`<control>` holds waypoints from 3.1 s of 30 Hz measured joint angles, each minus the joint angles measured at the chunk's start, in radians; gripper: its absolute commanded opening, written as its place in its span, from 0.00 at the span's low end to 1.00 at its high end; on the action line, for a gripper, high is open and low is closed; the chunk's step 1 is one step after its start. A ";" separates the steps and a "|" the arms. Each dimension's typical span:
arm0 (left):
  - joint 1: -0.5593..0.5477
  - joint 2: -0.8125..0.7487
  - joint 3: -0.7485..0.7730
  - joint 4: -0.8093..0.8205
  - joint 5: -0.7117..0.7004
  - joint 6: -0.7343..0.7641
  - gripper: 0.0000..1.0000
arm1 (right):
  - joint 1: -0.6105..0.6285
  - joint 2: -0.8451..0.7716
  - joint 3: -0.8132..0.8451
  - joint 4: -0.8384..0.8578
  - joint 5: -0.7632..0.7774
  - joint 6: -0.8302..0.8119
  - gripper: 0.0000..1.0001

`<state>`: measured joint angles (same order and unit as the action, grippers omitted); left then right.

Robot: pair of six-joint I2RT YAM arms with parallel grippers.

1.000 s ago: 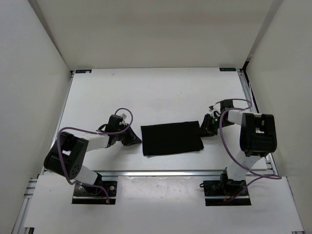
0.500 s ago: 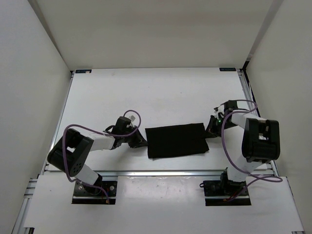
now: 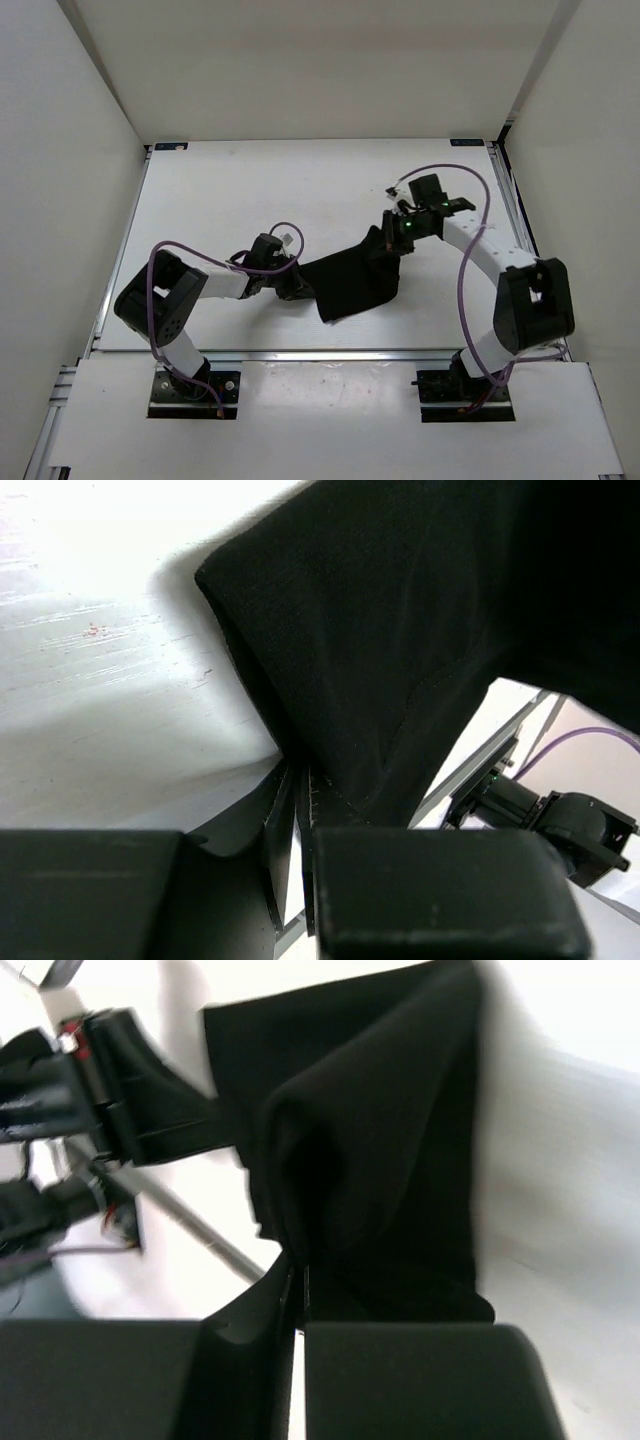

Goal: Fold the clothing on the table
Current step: Fold the skirt

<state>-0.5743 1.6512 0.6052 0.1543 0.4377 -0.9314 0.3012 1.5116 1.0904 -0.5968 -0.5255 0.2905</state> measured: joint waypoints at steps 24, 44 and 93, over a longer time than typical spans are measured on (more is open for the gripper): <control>0.051 0.011 0.013 -0.008 0.009 -0.009 0.20 | 0.301 0.462 0.250 0.026 -0.253 0.029 0.37; 0.259 -0.262 -0.004 -0.161 0.018 0.093 0.21 | 0.091 0.286 0.132 0.143 -0.416 0.119 0.05; 0.253 -0.624 -0.097 -0.543 0.002 0.370 0.99 | -0.363 -0.206 -0.276 -0.011 -0.219 0.060 0.49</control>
<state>-0.3214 1.0267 0.5083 -0.3885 0.4400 -0.5610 -0.0620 1.3056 0.8143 -0.6083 -0.7441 0.3500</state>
